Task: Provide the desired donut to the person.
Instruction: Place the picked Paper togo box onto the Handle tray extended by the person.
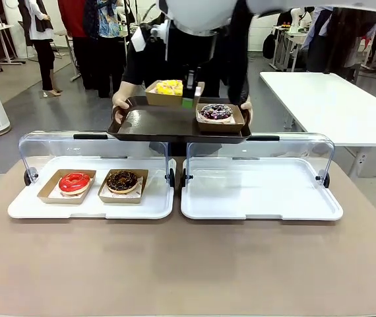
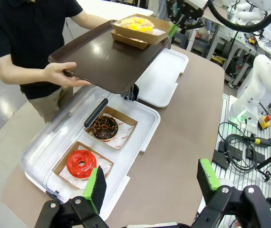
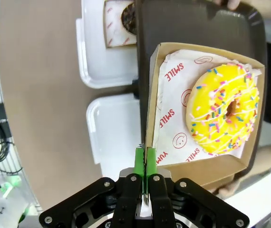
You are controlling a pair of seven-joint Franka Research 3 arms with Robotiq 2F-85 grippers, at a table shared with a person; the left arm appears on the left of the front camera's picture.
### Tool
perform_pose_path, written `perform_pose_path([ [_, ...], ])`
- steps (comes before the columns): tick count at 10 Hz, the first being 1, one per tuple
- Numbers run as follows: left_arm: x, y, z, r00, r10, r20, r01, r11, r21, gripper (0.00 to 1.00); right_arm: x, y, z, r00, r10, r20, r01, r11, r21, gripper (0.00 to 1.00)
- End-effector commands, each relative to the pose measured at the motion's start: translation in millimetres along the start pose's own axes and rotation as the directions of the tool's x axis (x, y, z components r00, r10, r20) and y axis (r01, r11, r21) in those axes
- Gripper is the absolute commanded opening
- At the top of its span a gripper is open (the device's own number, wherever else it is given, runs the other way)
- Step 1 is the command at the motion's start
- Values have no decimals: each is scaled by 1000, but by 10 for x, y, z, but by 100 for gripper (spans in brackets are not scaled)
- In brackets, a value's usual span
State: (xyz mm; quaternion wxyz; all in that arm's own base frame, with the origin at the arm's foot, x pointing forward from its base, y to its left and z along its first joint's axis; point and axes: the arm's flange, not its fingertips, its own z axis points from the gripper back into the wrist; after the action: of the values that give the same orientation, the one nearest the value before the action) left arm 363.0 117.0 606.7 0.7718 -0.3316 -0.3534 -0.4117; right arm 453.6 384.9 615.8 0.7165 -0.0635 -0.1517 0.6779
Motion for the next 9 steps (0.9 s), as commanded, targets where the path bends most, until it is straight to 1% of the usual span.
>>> perform_pose_path([
  [1,2,-10,19,1000,2,8,-2,1000,-6,100,274,-208,-248,1000,-11,24,10,999,32,2],
  [3,2,-10,19,1000,2,8,-2,1000,-6,100,429,-231,-473,997,52,50,-56,996,66,2],
  [5,2,-10,19,1000,2,8,-2,1000,-6,100,535,-304,-678,999,38,24,-40,995,94,2],
  [7,2,-10,19,1000,2,8,-2,1000,-6,100,528,-287,-866,999,35,6,-35,992,117,2],
  [9,2,-10,19,1000,2,8,-2,1000,-6,100,525,-342,-989,999,36,3,-36,993,112,2],
])
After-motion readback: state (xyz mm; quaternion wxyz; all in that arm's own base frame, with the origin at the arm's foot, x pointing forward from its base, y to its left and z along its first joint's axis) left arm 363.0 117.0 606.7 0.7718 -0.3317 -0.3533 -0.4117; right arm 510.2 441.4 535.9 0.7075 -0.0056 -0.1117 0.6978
